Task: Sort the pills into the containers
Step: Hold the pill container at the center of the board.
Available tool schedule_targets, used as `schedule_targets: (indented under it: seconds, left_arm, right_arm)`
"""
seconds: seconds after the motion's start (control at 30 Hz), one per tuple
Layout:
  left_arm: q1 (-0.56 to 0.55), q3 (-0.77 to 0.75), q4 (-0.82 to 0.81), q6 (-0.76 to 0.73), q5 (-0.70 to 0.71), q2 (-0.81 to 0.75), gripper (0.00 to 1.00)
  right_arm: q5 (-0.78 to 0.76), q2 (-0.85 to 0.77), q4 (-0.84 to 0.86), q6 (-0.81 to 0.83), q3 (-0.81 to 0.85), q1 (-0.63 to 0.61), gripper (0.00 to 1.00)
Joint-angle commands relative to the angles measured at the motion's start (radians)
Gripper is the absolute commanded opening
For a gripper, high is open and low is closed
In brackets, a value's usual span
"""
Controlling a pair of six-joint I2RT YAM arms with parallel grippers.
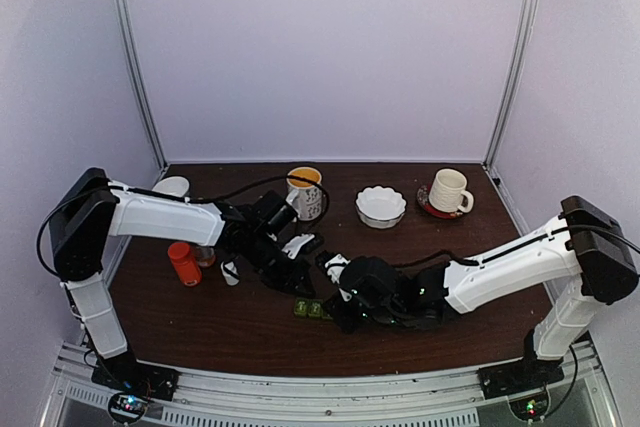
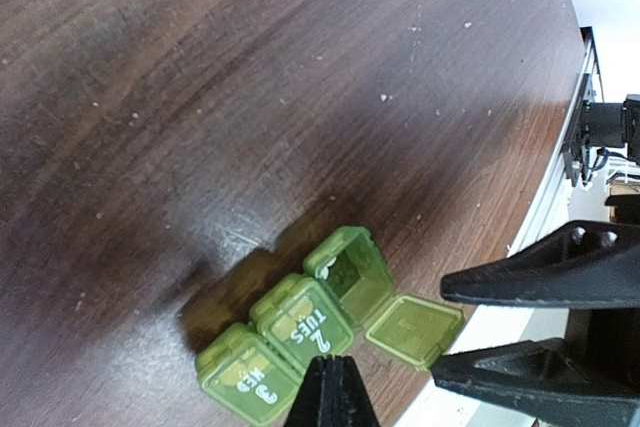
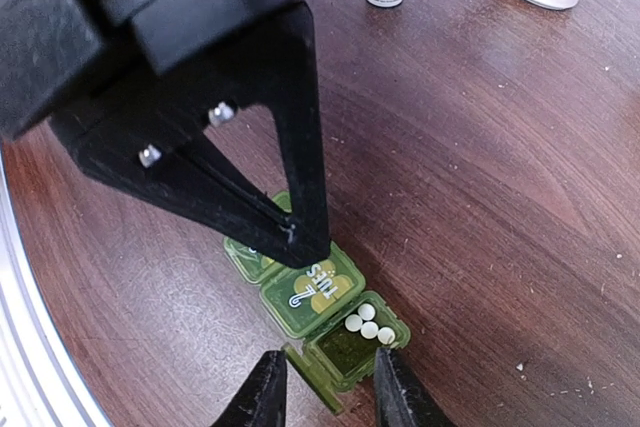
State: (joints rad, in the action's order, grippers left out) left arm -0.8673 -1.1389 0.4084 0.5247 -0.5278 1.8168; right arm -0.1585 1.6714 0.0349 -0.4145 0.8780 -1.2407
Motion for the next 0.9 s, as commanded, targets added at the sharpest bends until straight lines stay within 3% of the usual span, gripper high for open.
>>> schedule_targets:
  seconds: [0.0, 0.87]
  left_arm:
    - [-0.011, 0.006, -0.061, 0.020, -0.020, 0.019, 0.00]
    - [-0.024, 0.049, -0.010, 0.003, 0.035, 0.049, 0.00]
  right_arm:
    - [0.006, -0.019, 0.016, 0.007, -0.008, 0.010, 0.32]
    - [0.027, 0.012, 0.009, -0.001, 0.009, 0.021, 0.33]
